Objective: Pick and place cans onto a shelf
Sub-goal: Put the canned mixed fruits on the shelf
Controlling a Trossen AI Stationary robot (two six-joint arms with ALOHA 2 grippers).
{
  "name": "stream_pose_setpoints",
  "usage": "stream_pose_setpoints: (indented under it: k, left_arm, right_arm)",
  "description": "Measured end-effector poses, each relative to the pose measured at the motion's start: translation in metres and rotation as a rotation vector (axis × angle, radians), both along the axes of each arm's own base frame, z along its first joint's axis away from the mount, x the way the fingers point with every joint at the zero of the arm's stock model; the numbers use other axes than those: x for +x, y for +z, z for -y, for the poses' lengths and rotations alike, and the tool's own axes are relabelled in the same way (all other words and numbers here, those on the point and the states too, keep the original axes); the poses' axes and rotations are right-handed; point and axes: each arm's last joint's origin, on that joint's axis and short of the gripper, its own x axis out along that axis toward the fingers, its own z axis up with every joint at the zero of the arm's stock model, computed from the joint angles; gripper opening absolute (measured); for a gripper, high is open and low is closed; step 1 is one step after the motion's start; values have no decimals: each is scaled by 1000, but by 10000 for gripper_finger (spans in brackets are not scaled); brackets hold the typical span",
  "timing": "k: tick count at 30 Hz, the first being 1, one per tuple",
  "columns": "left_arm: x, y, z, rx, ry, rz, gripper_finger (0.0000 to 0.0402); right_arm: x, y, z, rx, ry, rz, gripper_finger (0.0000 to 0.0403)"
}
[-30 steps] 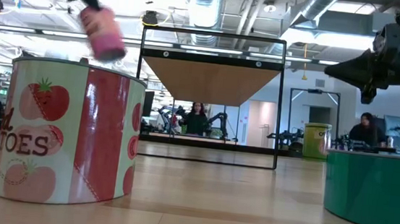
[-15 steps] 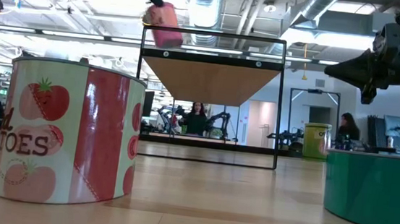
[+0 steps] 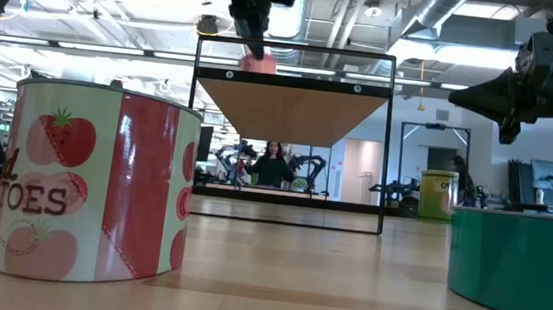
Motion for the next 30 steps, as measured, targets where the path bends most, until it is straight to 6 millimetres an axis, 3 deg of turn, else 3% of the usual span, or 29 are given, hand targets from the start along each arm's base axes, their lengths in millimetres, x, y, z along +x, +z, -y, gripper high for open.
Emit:
stream_pose_setpoints:
  k: [12, 30]
  left_arm:
    - [0, -7, -21, -5, 66, 0, 0]
    - [-2, -6, -29, -2, 74, 20, 0]
  right_arm:
    - [0, 0, 0, 22, 1, 7, 12]
    - [0, 0, 0, 25, 1, 7, 12]
